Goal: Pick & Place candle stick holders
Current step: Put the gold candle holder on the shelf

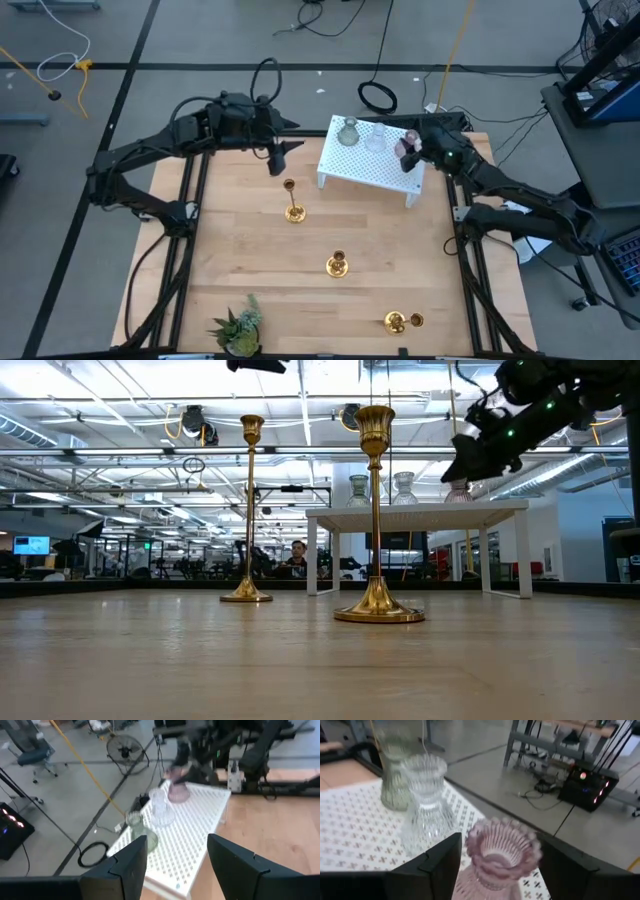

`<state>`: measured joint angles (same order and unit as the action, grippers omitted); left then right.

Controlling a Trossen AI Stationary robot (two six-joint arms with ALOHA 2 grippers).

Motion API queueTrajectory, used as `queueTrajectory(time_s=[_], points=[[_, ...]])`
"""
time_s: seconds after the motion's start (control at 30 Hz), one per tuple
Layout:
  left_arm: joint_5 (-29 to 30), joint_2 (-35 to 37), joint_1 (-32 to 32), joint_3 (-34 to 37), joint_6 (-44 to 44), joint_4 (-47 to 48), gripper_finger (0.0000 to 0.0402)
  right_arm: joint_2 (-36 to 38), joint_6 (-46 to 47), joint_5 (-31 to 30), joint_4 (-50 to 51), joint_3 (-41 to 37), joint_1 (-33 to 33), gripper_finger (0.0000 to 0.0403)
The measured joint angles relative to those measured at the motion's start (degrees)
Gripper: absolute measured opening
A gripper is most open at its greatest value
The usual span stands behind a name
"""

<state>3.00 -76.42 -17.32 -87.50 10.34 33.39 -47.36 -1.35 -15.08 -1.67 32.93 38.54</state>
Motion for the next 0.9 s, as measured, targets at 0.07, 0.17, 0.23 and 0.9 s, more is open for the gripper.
queueTrajectory(time_s=[0.07, 0.17, 0.23, 0.9], points=[[0.0, 0.9, 0.0, 0.0, -0.1, 2.4, 0.0214, 2.2, 0.0, 0.2, -0.1, 0.0, 0.0, 0.0239], [0.0, 3.2, -0.1, 0.0, 0.1, 4.7, 0.0214, 5.9, 0.0, 0.7, 0.7, 0.0, -0.7, 0.0235], [0.0, 4.9, -0.1, 0.8, 0.1, 5.6, 0.0214, 8.3, 0.0, 3.8, 1.6, 0.0, -1.8, 0.0231], [-9.4, 27.5, 4.9, 50.8, -4.6, -27.8, 0.0214, 13.0, 2.8, 18.4, 9.6, -5.2, -25.9, 0.0223]])
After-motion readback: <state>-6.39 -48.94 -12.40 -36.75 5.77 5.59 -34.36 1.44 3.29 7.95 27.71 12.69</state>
